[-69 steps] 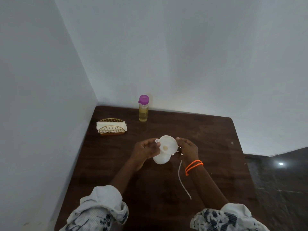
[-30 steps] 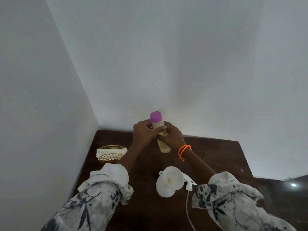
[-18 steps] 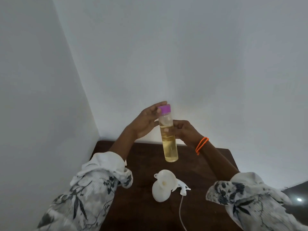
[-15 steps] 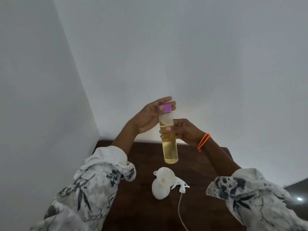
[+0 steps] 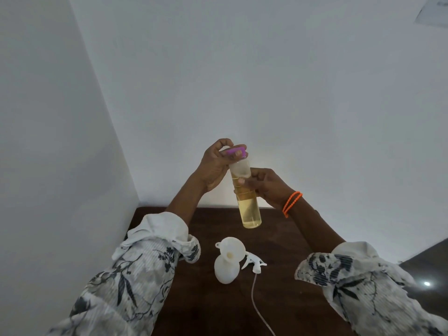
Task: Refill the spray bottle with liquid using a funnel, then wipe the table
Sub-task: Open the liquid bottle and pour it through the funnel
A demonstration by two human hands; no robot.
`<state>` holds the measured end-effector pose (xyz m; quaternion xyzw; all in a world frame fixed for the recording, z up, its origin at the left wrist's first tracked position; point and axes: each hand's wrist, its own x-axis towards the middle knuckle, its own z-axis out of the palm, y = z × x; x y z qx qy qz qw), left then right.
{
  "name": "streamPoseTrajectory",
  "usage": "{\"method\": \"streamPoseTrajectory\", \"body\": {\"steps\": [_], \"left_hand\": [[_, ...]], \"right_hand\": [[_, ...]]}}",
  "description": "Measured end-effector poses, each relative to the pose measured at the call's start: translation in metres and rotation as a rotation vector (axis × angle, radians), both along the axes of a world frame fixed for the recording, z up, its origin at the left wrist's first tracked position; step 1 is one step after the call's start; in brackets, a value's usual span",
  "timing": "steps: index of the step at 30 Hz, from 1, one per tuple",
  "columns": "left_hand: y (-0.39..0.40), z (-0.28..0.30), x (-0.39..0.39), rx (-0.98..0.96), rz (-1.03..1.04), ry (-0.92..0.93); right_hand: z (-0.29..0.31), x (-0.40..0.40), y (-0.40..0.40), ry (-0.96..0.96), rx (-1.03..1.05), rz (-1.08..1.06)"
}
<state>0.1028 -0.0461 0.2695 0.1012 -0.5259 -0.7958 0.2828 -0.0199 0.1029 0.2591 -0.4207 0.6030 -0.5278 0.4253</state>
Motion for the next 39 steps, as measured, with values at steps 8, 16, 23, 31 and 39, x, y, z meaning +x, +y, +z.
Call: {"method": "streamPoseTrajectory", "body": {"steps": [8, 16, 23, 31, 39], "left_hand": [[0.012, 0.013, 0.0, -0.075, 0.097, -0.06], [0.015, 0.014, -0.004, -0.209, 0.264, -0.163], [0.027, 0.018, -0.015, -0.26, 0.335, -0.236], [0.015, 0.013, -0.005, -0.243, 0.161, -0.148], [0.022, 0.01, -0.008, -0.3, 0.089, -0.249]], "right_hand": [[0.003, 0.009, 0.007, 0.076, -0.086, -0.114], [0.004, 0.012, 0.008, 0.266, -0.08, -0.227], [0.001, 0.019, 0.005, 0.288, -0.083, -0.281], [0.002, 0.013, 0.012, 0.239, -0.075, -0.333], [-0.004, 0.015, 0.015, 0.311, -0.036, -0.293]]}}
